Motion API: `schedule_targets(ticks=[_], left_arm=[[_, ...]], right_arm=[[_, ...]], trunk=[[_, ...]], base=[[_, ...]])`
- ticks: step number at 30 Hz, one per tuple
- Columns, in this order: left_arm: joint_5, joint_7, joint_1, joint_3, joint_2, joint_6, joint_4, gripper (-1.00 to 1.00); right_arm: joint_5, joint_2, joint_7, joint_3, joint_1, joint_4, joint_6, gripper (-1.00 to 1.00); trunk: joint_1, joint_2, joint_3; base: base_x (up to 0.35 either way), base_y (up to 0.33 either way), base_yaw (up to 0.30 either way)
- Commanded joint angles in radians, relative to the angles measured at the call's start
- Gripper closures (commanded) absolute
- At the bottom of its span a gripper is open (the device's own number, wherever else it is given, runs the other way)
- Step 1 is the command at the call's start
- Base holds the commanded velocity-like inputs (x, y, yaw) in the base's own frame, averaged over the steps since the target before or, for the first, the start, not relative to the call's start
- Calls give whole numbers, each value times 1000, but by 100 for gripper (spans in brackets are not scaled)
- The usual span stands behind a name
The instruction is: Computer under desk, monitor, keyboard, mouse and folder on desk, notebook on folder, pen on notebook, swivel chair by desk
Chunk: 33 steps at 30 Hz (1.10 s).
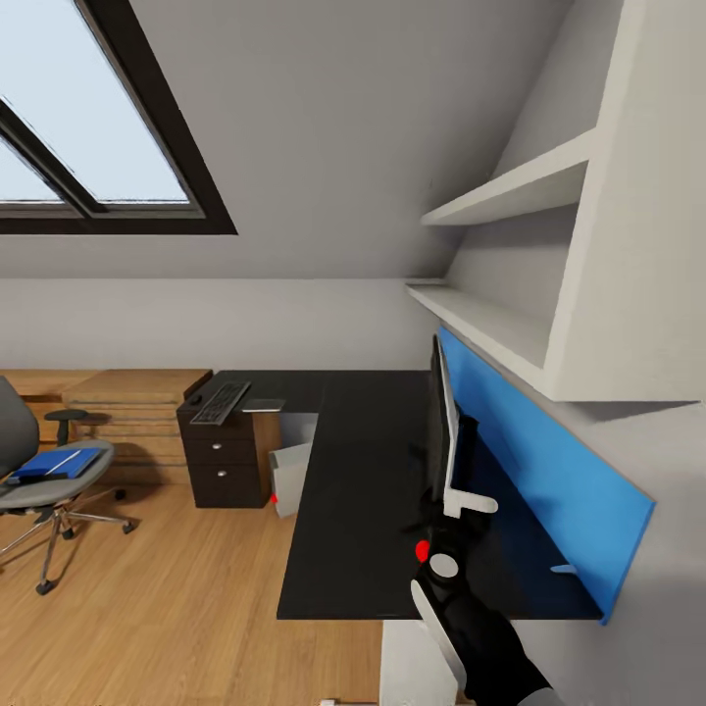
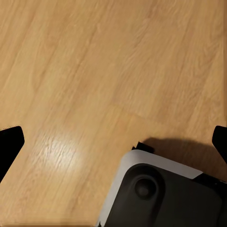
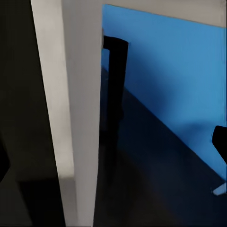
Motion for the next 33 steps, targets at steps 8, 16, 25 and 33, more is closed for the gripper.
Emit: schedule_targets(ticks=[8,16,25,33], left_arm=[[9,8,0,-8,2,-4,-2,-100],[10,8,0,-8,2,-5,-2,-100],[11,8,0,-8,2,-30,-2,-100],[10,8,0,-8,1,-34,-2,-100]], right_arm=[[-4,-1,-6,3,-1,-1,7,-100],[-3,-1,-6,3,-1,-1,7,-100],[-3,0,-6,3,-1,0,7,-100],[-8,1,-6,3,-1,0,0,-100]], trunk=[[0,-2,-2],[0,-2,-2],[0,-2,-2],[0,-2,-2]], base=[[-20,-251,0],[-1,-48,0],[0,-9,0],[0,0,0]])
